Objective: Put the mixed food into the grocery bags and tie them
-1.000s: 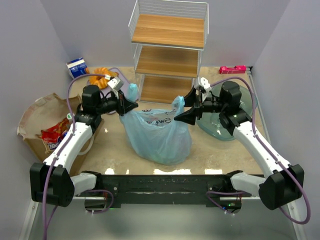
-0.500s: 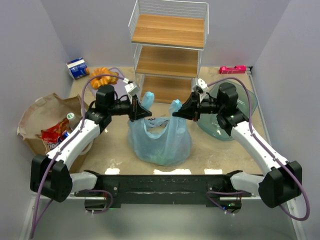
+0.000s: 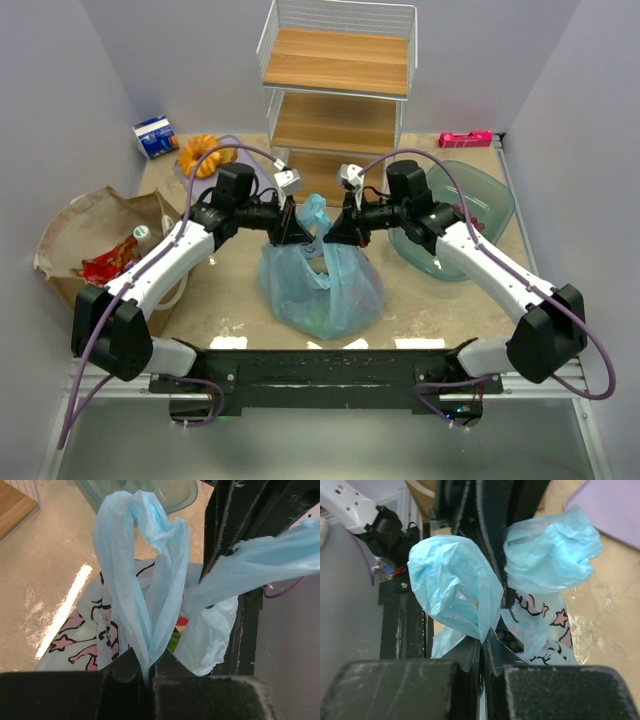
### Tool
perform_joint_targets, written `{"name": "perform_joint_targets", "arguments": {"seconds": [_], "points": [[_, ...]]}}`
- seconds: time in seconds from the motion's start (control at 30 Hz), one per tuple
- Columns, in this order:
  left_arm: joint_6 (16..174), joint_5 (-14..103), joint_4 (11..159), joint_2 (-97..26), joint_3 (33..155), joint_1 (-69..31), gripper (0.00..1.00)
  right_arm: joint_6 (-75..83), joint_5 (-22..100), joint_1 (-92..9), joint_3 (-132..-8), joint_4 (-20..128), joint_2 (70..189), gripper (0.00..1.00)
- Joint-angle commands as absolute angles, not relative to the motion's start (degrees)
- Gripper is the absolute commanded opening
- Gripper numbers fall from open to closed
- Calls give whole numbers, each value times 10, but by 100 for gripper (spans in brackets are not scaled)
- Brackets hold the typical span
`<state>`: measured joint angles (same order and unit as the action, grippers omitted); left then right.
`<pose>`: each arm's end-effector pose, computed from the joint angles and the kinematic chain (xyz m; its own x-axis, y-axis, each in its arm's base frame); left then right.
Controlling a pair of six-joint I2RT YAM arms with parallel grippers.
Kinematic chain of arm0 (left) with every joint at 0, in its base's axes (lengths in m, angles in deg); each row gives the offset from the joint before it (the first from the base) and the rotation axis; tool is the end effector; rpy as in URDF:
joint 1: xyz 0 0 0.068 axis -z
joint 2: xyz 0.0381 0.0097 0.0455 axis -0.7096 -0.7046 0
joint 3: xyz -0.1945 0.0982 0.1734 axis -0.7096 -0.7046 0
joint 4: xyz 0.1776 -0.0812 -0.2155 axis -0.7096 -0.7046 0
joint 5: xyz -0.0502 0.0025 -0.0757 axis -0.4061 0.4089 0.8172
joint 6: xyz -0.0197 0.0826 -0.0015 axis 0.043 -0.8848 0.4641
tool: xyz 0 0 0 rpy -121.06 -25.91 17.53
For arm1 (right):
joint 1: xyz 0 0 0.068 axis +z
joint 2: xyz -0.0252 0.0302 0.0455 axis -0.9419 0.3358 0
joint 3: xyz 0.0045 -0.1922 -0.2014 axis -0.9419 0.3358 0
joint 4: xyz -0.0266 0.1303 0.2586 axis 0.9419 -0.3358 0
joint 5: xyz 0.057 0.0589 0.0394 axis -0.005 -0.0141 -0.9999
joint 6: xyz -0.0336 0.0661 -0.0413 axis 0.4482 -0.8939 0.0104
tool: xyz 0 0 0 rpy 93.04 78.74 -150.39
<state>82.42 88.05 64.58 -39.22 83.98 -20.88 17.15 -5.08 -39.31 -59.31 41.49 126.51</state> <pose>0.2937 -0.1970 0.2844 -0.5183 0.2426 -0.8201 0.8442 0.2987 -0.4452 0.2743 0.2332 0.3189 -0.2760 -0.2492 -0.9283 -0.9582 0.1475 0.2453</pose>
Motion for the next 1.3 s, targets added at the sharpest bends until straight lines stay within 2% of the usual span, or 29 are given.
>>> {"name": "perform_joint_targets", "arguments": {"seconds": [0.0, 0.07, 0.1, 0.17, 0.2, 0.3, 0.4, 0.93, 1.03, 1.13, 1.23, 1.27], "points": [[794, 860, 614, -373, 869, -209, 24, 212, 16, -376, -643, 340, 1277, 0], [787, 852, 606, -362, 869, -209, 34, 215, 28, -374, -651, 329, 1283, 0], [781, 841, 605, -347, 867, -209, 47, 217, 32, -373, -657, 325, 1285, 0], [780, 825, 604, -330, 862, -208, 59, 220, 35, -372, -662, 317, 1287, 0], [780, 808, 604, -317, 861, -209, 69, 221, 39, -371, -666, 313, 1289, 0], [773, 800, 592, -302, 863, -209, 85, 228, 48, -362, -679, 298, 1294, 0], [768, 791, 579, -296, 870, -209, 93, 235, 66, -351, -697, 281, 1303, 0], [793, 855, 619, -313, 877, -208, 94, 257, 118, -304, -747, 241, 1351, 0], [794, 855, 623, -321, 876, -209, 90, 258, 119, -302, -746, 240, 1348, 0], [795, 852, 630, -329, 872, -209, 81, 262, 114, -301, -745, 241, 1345, 0], [805, 860, 655, -331, 862, -209, 72, 267, 111, -299, -741, 240, 1343, 0], [812, 863, 665, -331, 858, -209, 65, 268, 112, -298, -741, 238, 1343, 0]]}}
